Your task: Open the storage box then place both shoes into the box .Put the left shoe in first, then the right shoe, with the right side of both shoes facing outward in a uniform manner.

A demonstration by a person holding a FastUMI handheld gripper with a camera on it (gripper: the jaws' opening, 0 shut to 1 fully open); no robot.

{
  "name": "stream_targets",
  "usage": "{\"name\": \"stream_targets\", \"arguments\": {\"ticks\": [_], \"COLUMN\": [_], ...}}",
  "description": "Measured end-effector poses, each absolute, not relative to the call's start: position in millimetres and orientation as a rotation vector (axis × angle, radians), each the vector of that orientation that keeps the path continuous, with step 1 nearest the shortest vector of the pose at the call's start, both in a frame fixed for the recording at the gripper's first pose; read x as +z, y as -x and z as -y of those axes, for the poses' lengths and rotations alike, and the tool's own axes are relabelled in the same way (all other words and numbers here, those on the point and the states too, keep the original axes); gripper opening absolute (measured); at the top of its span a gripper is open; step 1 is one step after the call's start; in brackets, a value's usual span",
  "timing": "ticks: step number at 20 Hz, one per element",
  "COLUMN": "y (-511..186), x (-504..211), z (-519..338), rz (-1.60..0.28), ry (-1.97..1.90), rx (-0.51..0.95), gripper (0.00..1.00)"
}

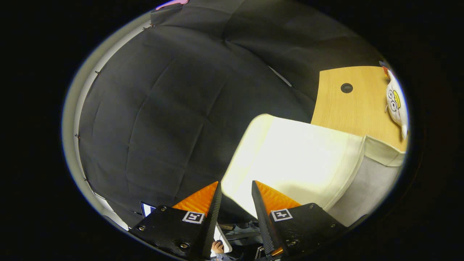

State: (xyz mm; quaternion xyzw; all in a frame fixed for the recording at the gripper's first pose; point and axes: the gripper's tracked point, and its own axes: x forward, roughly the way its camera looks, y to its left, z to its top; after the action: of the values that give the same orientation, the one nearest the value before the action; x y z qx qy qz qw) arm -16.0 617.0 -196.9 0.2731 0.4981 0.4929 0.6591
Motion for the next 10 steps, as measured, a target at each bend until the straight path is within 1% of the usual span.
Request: {"name": "stream_targets", "arguments": {"ticks": [6,10], "y": [15.5,1.8], "x": [-204.7,-198.5], "z": [-593.5,-547.7], "rz": [-1.127,-1.057], "ry": [-0.602,-0.553], "rx": [1.092,1.048], "gripper": [0.52,0.52]}}
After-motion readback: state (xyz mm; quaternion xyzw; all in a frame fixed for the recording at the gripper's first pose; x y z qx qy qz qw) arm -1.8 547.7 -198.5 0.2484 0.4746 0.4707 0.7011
